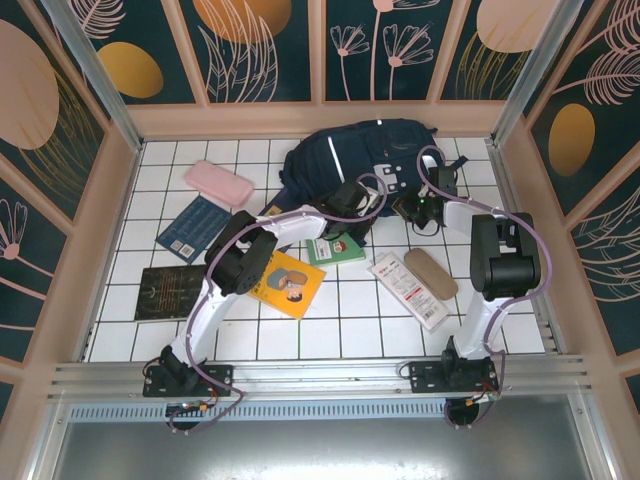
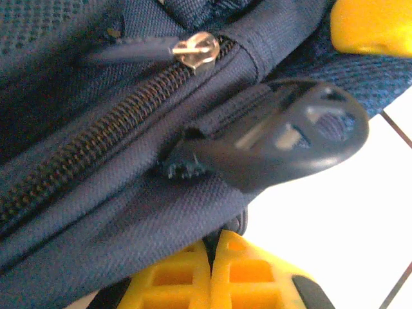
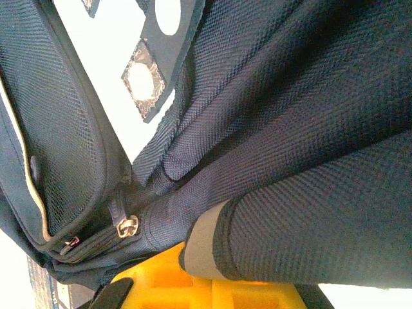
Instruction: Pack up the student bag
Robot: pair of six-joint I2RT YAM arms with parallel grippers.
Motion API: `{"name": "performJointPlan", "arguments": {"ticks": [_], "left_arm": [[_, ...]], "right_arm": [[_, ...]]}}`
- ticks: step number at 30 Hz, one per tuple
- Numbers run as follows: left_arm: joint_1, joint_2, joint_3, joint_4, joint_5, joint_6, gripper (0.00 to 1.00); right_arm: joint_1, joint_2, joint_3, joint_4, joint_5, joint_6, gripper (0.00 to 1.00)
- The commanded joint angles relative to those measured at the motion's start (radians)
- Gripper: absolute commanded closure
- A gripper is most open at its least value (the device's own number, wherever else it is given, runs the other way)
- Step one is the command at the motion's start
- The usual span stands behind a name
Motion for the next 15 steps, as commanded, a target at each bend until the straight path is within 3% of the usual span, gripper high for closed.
{"name": "performJointPlan", "arguments": {"ticks": [1, 11, 15], "left_arm": [[0.006, -0.054, -0.021, -0.048, 0.038, -0.020, 1.00], [0.006, 0.069, 0.107, -0.152, -0.010, -0.015, 1.00], [0.006, 0.104, 0.146, -0.155, -0.010, -0.016, 0.84]], "right_arm": [[-0.011, -0.035, 0.010, 0.011, -0.014, 0.012, 1.00], [-0.010, -0.024, -0.007, 0.027, -0.031, 0.020, 1.00], [-0.009, -0.024, -0.007, 0.027, -0.037, 0.021, 1.00]]}}
